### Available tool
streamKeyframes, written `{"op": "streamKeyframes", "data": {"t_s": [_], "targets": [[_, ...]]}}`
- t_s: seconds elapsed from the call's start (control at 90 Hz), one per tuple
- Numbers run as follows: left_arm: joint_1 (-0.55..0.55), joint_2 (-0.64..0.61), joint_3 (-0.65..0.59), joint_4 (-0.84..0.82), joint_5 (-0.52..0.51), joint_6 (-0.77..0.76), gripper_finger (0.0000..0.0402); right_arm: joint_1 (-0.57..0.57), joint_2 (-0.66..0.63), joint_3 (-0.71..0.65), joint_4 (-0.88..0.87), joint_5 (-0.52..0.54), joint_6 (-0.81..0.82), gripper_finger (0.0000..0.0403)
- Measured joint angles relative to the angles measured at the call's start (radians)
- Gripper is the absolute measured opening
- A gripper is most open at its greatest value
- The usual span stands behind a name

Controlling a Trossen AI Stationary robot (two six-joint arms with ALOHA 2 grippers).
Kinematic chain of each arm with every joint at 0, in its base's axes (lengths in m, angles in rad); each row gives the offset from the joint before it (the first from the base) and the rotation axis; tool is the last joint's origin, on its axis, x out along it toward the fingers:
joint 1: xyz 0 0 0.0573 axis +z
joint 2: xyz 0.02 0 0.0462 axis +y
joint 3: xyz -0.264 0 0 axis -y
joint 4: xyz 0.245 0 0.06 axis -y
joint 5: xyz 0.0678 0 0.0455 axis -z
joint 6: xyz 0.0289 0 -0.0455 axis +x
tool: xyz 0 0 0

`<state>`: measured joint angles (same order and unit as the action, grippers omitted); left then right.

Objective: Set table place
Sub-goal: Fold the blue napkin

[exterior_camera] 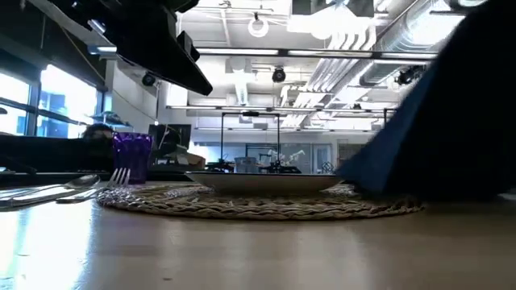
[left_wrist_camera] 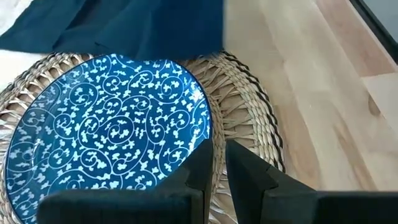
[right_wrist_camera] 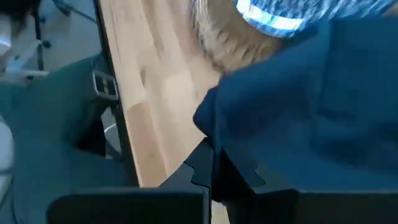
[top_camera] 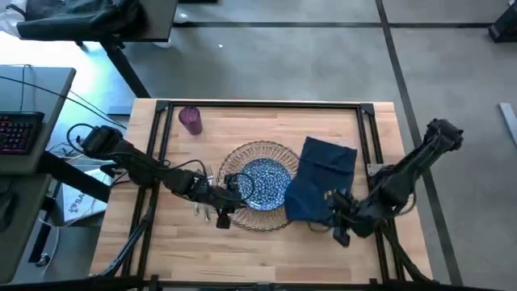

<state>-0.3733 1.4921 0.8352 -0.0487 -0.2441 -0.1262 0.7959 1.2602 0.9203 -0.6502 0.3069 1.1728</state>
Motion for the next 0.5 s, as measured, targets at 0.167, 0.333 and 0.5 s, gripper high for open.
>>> {"op": "streamKeyframes", "data": {"t_s": [0.167, 0.333, 0.5], "targets": [[0.000, 0.000, 0.000, 0.040, 0.028, 0.028, 0.0029, 0.081, 0.163, -0.011, 0.066, -0.066, 0.094, 0.0000], [0.000, 0.000, 0.000, 0.085, 0.084, 0.072, 0.0026, 0.121, 0.334, 0.025, 0.152, -0.118, 0.082, 0.0000], [-0.003, 0.000, 0.000, 0.109, 0.137, 0.104, 0.0024, 0.124, 0.496, 0.109, 0.177, -0.196, -0.002, 0.0000]]}}
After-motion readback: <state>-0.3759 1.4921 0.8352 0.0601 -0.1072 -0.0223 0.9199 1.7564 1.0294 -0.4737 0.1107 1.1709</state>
